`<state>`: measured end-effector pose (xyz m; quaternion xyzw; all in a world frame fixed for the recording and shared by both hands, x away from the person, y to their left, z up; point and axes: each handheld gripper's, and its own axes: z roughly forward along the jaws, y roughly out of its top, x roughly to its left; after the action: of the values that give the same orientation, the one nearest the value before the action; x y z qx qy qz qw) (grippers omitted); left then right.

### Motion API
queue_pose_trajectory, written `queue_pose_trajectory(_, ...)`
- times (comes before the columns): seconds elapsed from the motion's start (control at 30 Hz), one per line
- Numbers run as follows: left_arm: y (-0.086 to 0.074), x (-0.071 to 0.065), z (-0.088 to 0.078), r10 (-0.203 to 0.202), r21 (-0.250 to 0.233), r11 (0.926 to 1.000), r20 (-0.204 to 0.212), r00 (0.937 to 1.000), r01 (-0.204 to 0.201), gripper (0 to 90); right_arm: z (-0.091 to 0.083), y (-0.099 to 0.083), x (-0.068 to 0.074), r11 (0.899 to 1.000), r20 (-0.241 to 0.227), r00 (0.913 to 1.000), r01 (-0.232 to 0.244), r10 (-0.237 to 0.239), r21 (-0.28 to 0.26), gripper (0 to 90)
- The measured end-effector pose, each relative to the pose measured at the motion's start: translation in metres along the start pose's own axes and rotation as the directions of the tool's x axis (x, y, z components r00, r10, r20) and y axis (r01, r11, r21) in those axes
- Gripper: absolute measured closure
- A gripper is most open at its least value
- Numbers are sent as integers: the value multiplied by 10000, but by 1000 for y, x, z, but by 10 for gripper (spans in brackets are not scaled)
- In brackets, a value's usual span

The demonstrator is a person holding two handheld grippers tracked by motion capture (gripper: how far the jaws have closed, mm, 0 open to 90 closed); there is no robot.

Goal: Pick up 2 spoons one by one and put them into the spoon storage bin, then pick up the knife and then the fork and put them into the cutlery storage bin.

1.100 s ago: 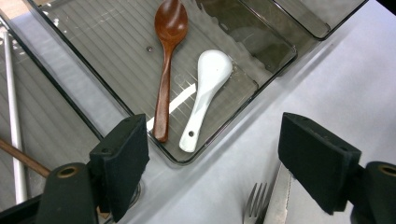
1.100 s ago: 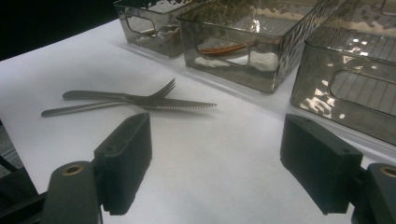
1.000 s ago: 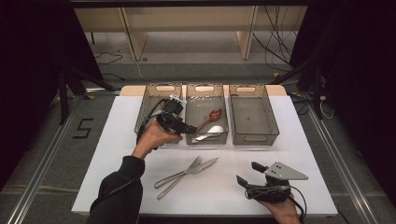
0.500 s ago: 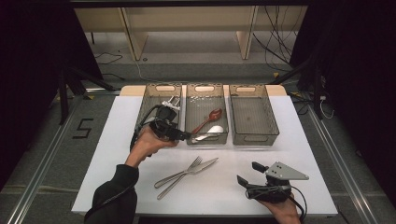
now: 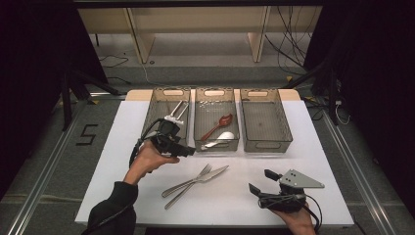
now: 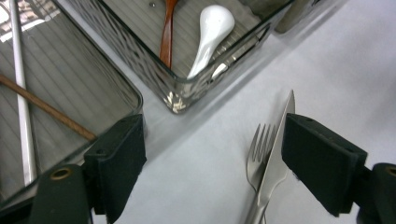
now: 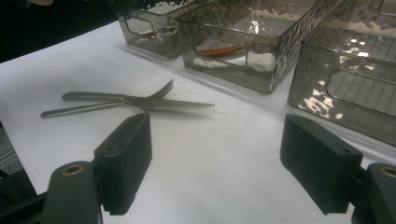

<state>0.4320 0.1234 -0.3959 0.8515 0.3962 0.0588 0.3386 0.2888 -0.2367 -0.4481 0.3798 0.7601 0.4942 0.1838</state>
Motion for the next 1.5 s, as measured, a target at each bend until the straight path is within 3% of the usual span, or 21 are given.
queue_pose_trajectory(0.9,-44,-14,3,837,680,9942,-73,9965,-830,198,1,0,0,10000,-31,10000,14,-14,11,259)
queue_pose_trajectory(1.5,-63,-14,6,699,777,9946,-149,9974,-685,191,-1,0,2,10000,25,10000,81,-81,-30,258)
